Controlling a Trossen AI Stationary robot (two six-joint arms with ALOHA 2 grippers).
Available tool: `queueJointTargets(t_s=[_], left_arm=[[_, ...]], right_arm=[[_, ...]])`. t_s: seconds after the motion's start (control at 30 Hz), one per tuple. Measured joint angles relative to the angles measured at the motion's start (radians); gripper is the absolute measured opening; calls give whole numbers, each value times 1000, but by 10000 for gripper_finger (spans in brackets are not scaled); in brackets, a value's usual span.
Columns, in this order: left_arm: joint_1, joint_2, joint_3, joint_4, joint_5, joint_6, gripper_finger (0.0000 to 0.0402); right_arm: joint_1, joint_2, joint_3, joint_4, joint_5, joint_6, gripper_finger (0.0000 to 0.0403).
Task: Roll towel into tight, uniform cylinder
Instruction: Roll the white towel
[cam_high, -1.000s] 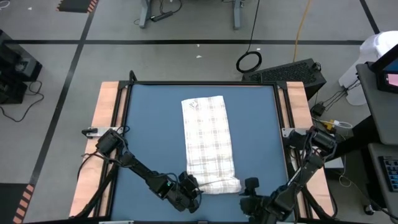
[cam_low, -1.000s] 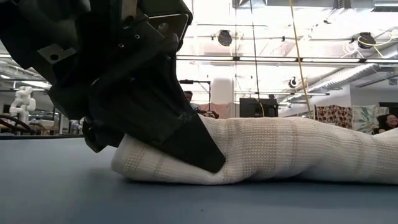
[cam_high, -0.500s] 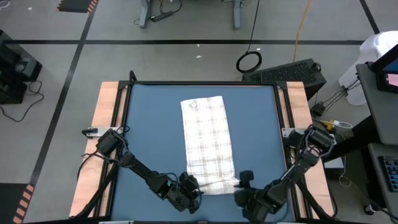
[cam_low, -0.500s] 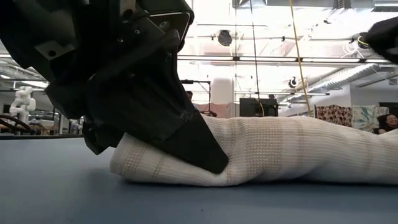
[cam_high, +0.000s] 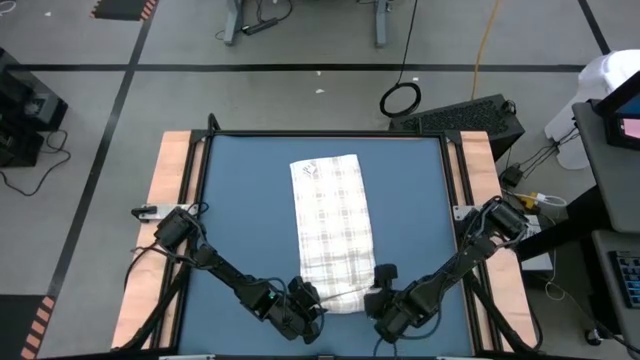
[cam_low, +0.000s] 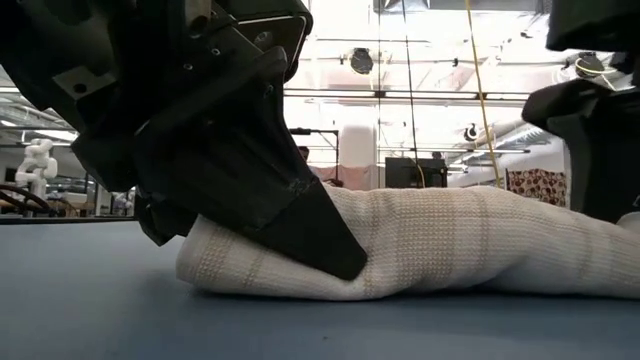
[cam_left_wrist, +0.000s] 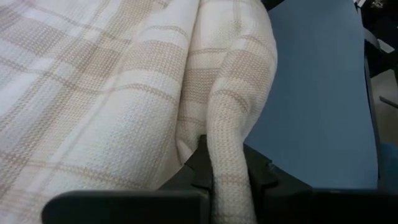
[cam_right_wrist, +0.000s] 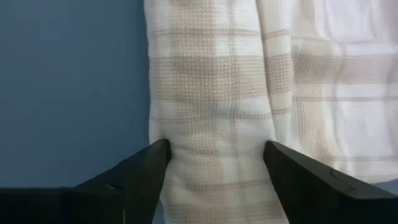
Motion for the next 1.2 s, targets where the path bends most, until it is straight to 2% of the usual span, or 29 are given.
queueJointTargets(t_s=[0.1, 0.23, 0.37, 0.47, 0.53, 0.67, 0.77, 0.83, 0.9, 1.03, 1.2], left_arm=[[0, 0, 0, 10, -4, 2, 36], [-3, 2, -1, 35, -18, -4, 47], [-1, -10, -1, 33, 32, 38, 103], [-1, -41, -3, 7, 48, 98, 161], [-2, -93, -4, -59, 45, 105, 199], [-10, -213, -2, -202, -68, 131, 255], [-37, -266, -2, -193, -153, 216, 270], [-66, -277, 0, -115, -196, 297, 271], [-99, -270, 0, -56, -258, 389, 271], [-142, -178, -1, 96, -353, 543, 271], [-149, -52, -1, 258, -365, 629, 271]], right_arm=[[-27, 0, 1, -2, -61, -2, 255], [-56, -1, 1, 3, -149, -6, 178], [-73, -1, 1, 12, -218, -22, 77], [-82, -1, 0, 17, -248, -37, 21], [-92, -5, 0, 19, -283, -37, 15], [-121, -15, 0, 28, -367, -16, 42], [-151, -22, -2, 49, -440, -30, 46], [-177, -21, -3, 66, -504, -41, 40], [-207, -22, -5, 72, -568, -51, 32], [-261, -22, -5, 77, -648, -87, 25], [-310, -22, -5, 81, -699, -114, 30]])
